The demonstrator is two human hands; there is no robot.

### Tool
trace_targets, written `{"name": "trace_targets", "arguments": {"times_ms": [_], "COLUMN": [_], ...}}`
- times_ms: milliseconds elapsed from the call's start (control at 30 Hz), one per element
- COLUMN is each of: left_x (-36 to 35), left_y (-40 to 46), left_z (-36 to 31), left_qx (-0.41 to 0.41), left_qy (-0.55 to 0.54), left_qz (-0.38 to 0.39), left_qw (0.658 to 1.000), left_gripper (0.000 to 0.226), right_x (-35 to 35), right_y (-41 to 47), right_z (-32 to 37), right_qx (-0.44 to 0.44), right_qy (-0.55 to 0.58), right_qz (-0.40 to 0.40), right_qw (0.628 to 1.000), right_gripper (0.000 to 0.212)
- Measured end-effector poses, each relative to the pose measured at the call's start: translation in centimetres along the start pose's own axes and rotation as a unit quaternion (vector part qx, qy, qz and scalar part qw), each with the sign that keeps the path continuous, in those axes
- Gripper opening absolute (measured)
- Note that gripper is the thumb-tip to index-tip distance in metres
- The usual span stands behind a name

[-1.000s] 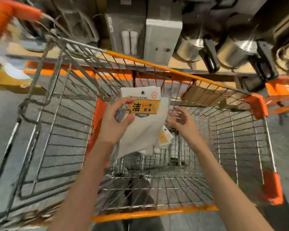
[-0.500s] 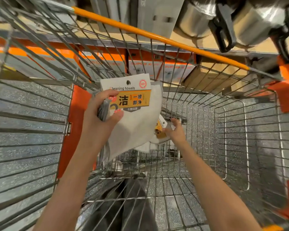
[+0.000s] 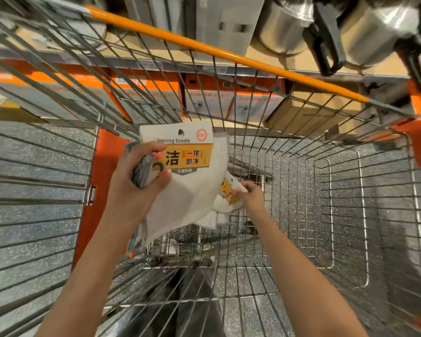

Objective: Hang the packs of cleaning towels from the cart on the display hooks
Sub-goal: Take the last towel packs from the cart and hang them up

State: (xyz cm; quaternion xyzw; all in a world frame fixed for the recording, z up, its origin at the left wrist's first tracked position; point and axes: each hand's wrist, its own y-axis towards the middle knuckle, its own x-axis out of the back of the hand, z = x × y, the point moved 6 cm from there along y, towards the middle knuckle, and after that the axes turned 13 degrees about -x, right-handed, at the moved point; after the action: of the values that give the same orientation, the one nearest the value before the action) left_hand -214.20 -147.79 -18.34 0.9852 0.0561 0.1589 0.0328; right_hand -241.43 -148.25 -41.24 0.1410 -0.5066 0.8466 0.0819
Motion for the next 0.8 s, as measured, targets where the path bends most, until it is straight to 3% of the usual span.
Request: {"name": "trace_targets", "arguments": {"times_ms": [167,300,500,800], "left_x": [1.0,2.1,4.7,10.3], "left_y": [-0.8,-0.8,0.0,1.4], "left_z": [-0.6,-2.4,-8.6,-18.6], "left_qx": [0.007,0.017,-0.04,-0.122], "left_qy": [-0.001,0.004,-0.023,-0.002], "left_qz": [-0.022,-0.038,-0.032,-0.078], "left_qw": [1.0,0.999,0.998,0.989], "left_gripper": [0.053,0.059,0.058,0.063], "right_x": [1.4,3.2,6.2,12.9], "right_y": [-3.6,-7.8,-17.2,-35.2], "right_z": [4.4,8.3,15.3,26.2], "right_qx": [0.07,0.107,0.198,0.389], "right_qy": [0.057,0.089,0.115,0.16], "right_qz": [0.068,0.062,0.068,0.044], "right_qw": [0.994,0.988,0.971,0.906], "right_gripper": [0.021,0.021,0.018,0.008]}}
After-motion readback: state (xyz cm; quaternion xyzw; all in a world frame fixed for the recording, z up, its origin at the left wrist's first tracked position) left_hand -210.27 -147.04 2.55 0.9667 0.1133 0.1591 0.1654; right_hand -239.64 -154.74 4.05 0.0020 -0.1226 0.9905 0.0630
